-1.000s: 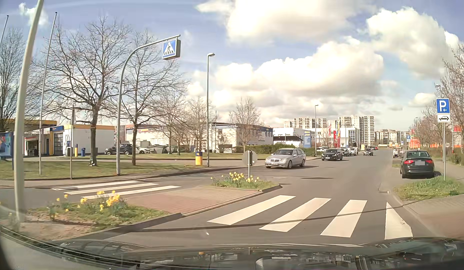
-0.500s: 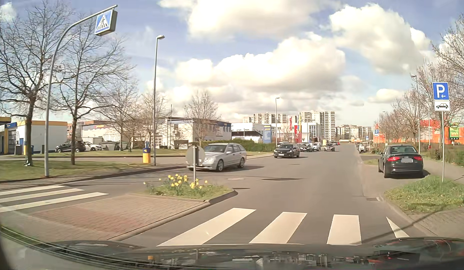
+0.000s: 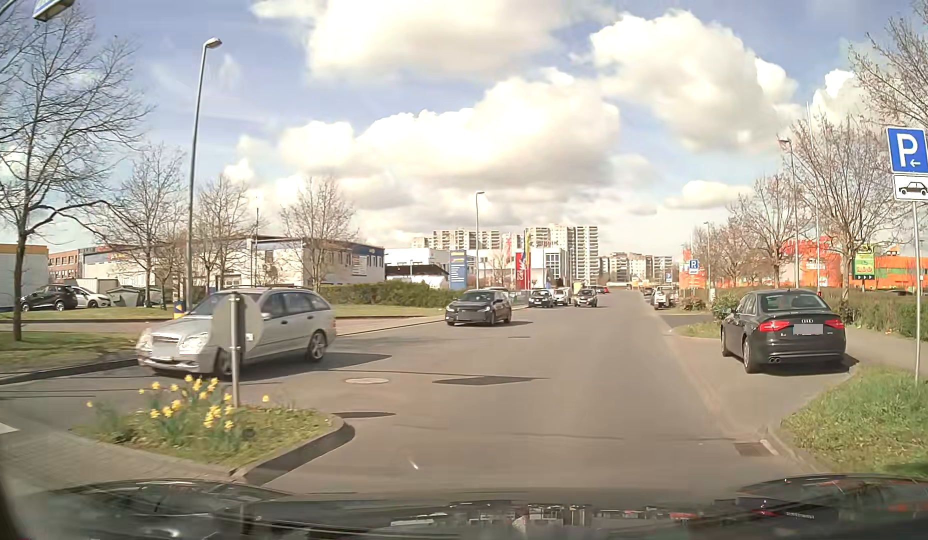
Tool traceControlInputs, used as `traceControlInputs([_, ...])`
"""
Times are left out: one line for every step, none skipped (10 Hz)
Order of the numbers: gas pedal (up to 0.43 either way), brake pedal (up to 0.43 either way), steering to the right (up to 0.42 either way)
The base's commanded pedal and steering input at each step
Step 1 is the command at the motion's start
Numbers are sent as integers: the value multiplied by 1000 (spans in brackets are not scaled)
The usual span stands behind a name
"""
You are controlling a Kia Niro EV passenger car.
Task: Follow the waypoints while adhering to traffic rules and regulations
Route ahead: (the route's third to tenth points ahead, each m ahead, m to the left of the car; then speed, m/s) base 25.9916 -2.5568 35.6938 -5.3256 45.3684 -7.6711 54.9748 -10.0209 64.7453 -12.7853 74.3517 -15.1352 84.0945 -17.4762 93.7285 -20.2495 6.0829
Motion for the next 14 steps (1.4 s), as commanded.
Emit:
traceControlInputs([157,0,159])
traceControlInputs([157,0,147])
traceControlInputs([157,0,137])
traceControlInputs([169,0,124])
traceControlInputs([169,0,109])
traceControlInputs([169,0,95])
traceControlInputs([169,0,85])
traceControlInputs([169,0,74])
traceControlInputs([169,0,65])
traceControlInputs([169,0,56])
traceControlInputs([169,0,42])
traceControlInputs([169,0,33])
traceControlInputs([169,0,28])
traceControlInputs([169,0,23])
